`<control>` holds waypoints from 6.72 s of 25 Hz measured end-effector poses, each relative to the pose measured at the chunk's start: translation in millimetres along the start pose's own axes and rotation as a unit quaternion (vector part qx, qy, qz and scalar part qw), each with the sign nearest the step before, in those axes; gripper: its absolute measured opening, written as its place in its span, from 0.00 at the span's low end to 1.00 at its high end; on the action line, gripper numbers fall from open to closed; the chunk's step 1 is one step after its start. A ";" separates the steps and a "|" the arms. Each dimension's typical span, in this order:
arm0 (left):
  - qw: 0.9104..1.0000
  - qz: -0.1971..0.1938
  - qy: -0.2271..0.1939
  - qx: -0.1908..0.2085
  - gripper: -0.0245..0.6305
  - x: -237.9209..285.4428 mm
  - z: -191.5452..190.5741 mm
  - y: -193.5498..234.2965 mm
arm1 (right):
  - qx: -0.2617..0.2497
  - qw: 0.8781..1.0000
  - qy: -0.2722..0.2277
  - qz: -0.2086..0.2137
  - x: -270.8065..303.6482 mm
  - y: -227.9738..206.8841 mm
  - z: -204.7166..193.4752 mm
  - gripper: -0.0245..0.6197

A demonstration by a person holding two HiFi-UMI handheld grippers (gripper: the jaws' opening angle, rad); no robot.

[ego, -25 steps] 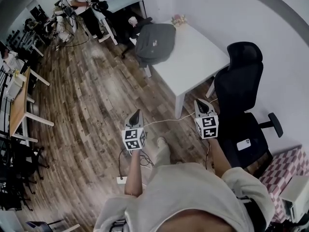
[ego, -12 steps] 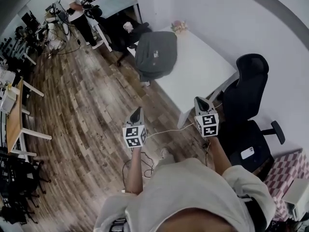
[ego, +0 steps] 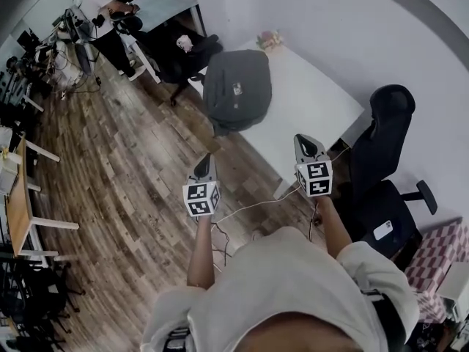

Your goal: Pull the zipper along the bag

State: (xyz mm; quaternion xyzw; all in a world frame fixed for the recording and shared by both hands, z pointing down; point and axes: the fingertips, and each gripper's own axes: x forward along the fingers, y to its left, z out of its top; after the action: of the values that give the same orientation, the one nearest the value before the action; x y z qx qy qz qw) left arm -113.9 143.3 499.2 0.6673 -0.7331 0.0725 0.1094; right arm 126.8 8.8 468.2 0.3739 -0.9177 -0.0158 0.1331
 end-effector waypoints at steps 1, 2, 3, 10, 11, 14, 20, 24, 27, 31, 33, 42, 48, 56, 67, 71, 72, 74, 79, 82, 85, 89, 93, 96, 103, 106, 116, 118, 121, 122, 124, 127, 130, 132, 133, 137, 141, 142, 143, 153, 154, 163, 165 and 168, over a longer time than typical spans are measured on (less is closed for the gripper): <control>1.000 -0.003 0.001 0.001 0.08 5.7 0.9 3.6 | 0.001 1.000 0.001 -0.003 5.1 -0.2 0.8 0.06; 1.000 -0.007 0.002 0.001 0.08 10.9 1.5 6.3 | 0.002 1.000 0.003 -0.006 9.3 -0.7 0.7 0.06; 1.000 -0.010 0.004 0.001 0.08 15.7 2.0 8.3 | 0.002 1.000 0.006 -0.009 12.7 -1.4 0.0 0.06; 1.000 -0.028 0.011 0.003 0.08 45.2 2.9 19.4 | 0.002 1.000 0.023 -0.020 39.7 -7.8 -4.7 0.06; 0.999 -0.029 0.013 0.002 0.08 49.3 2.0 21.3 | 0.002 1.000 0.024 -0.020 44.4 -8.7 -5.1 0.06; 0.999 -0.031 0.018 0.002 0.08 63.1 1.2 28.8 | 0.001 0.999 0.028 -0.019 61.2 -10.9 -4.0 0.06; 0.999 -0.031 0.026 0.000 0.08 108.2 8.1 44.2 | 0.002 0.999 0.033 -0.016 105.2 -26.5 0.6 0.06; 0.999 -0.039 0.033 0.002 0.08 146.9 16.0 43.7 | 0.006 0.999 0.043 -0.015 133.9 -45.6 -0.3 0.06; 0.998 -0.050 0.038 0.012 0.08 177.2 22.7 39.0 | 0.009 0.999 0.048 -0.015 155.4 -60.3 -0.8 0.06; 0.996 -0.068 0.049 0.029 0.08 211.5 30.3 27.6 | 0.013 0.998 0.056 -0.013 179.8 -77.0 -1.1 0.06; 0.995 -0.076 0.057 0.033 0.08 225.5 30.1 22.6 | 0.016 0.998 0.060 -0.012 190.3 -84.7 -2.4 0.06; 0.982 -0.121 0.099 0.108 0.08 279.0 16.7 -1.4 | 0.030 0.996 0.079 0.002 237.6 -107.0 -18.8 0.06; 0.956 -0.170 0.138 0.196 0.08 283.6 -5.5 -21.2 | 0.032 0.995 0.097 0.013 255.1 -102.1 -30.4 0.06; 0.910 -0.278 0.166 0.260 0.08 282.1 -33.7 -45.9 | 0.028 0.991 0.129 0.011 267.6 -94.9 -46.2 0.06; 0.859 -0.377 0.224 0.262 0.36 274.1 -80.8 -70.2 | 0.022 0.986 0.163 0.026 279.1 -85.1 -66.4 0.06; 0.850 -0.383 0.239 0.271 0.36 276.1 -98.5 -72.3 | 0.022 0.984 0.176 0.032 289.2 -86.3 -81.0 0.06; 0.849 -0.382 0.240 0.275 0.36 276.8 -101.4 -72.3 | 0.022 0.983 0.179 0.034 291.4 -87.0 -84.4 0.06; 0.848 -0.376 0.242 0.283 0.34 279.4 -104.8 -70.7 | 0.019 0.982 0.184 0.037 297.0 -88.5 -89.9 0.06; 0.836 -0.384 0.242 0.307 0.21 276.0 -106.2 -72.4 | 0.013 0.978 0.200 0.051 311.0 -91.6 -104.4 0.07; 0.836 -0.389 0.234 0.309 0.17 274.6 -102.0 -73.4 | 0.009 0.974 0.218 0.063 319.9 -93.9 -120.9 0.12; 0.840 -0.390 0.225 0.301 0.16 273.4 -95.3 -71.9 | -0.011 0.968 0.239 0.080 330.6 -92.2 -139.0 0.21; 0.843 -0.392 0.222 0.295 0.15 272.2 -91.9 -72.1 | -0.065 0.961 0.255 0.087 349.4 -96.8 -151.6 0.33; 0.841 -0.395 0.224 0.294 0.15 271.2 -91.0 -72.1 | -0.106 0.948 0.279 0.111 367.2 -101.0 -168.4 0.42; 0.840 -0.398 0.224 0.292 0.15 271.5 -90.0 -73.6 | -0.130 0.940 0.285 0.137 376.8 -96.5 -171.6 0.44; 0.838 -0.403 0.227 0.289 0.15 270.8 -91.9 -74.4 | -0.180 0.932 0.267 0.169 398.6 -89.6 -163.6 0.44; 0.838 -0.405 0.228 0.288 0.15 270.4 -91.2 -75.4 | -0.171 0.932 0.265 0.176 405.8 -94.9 -159.5 0.43; 0.833 -0.410 0.234 0.290 0.15 270.3 -93.0 -76.2 | -0.203 0.931 0.248 0.174 409.5 -91.2 -146.5 0.14; 0.832 -0.411 0.234 0.290 0.15 271.5 -93.4 -76.0 | -0.225 0.926 0.248 0.176 409.5 -89.4 -147.9 0.09; 0.834 -0.408 0.235 0.289 0.15 272.4 -93.1 -75.4 | -0.272 0.912 0.250 0.180 406.5 -85.5 -151.8 0.07; 0.835 -0.407 0.235 0.287 0.15 272.3 -93.0 -75.3 | -0.289 0.906 0.252 0.182 404.3 -84.1 -154.0 0.07; 0.837 -0.403 0.236 0.284 0.15 272.1 -93.1 -75.0 | -0.307 0.898 0.257 0.182 400.1 -82.9 -157.4 0.07; 0.844 -0.397 0.236 0.273 0.15 273.1 -92.7 -74.7 | -0.305 0.897 0.269 0.174 396.3 -86.7 -158.5 0.07; 0.849 -0.393 0.236 0.261 0.15 274.2 -90.4 -74.4 | -0.305 0.894 0.280 0.172 391.2 -87.2 -160.0 0.07; 0.852 -0.390 0.235 0.258 0.15 275.9 -89.0 -73.7 | -0.304 0.891 0.287 0.175 385.8 -84.6 -162.8 0.07; 0.854 -0.388 0.234 0.257 0.15 276.9 -88.6 -73.3 | -0.303 0.890 0.291 0.177 382.3 -82.4 -164.6 0.07; 0.857 -0.384 0.232 0.255 0.15 279.1 -89.1 -72.4 | -0.295 0.887 0.304 0.184 361.6 -71.1 -173.3 0.07; 0.858 -0.383 0.231 0.254 0.15 280.6 -87.6 -73.4 | -0.278 0.887 0.317 0.186 336.9 -57.1 -178.4 0.07; 0.858 -0.382 0.231 0.254 0.15 280.8 -87.5 -74.0 | -0.273 0.888 0.321 0.186 330.7 -53.0 -179.4 0.07; 0.858 -0.382 0.230 0.254 0.15 281.3 -87.4 -74.9 | -0.267 0.889 0.324 0.185 324.6 -49.2 -180.0 0.07; 0.865 -0.377 0.231 0.236 0.15 286.3 -86.2 -87.6 | -0.187 0.902 0.362 0.143 273.5 -20.8 -184.3 0.07; 0.866 -0.377 0.232 0.234 0.15 287.0 -86.5 -87.8 | -0.180 0.902 0.366 0.139 270.0 -17.6 -184.0 0.07; 0.860 -0.387 0.237 0.234 0.15 280.7 -93.8 -108.8 | -0.121 0.901 0.403 0.108 232.0 0.2 -188.6 0.07; 0.857 -0.392 0.236 0.239 0.15 278.0 -94.1 -114.7 | -0.109 0.901 0.409 0.096 222.7 5.3 -190.0 0.07; 0.852 -0.401 0.234 0.242 0.15 273.8 -94.4 -116.4 | -0.089 0.903 0.411 0.088 219.7 9.7 -190.5 0.07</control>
State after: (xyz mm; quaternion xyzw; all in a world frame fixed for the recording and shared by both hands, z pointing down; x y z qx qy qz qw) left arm -15.5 -108.0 656.2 0.8720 -0.3136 0.3519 0.1321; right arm 18.4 -122.5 704.1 0.2517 -0.8051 0.0693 0.5326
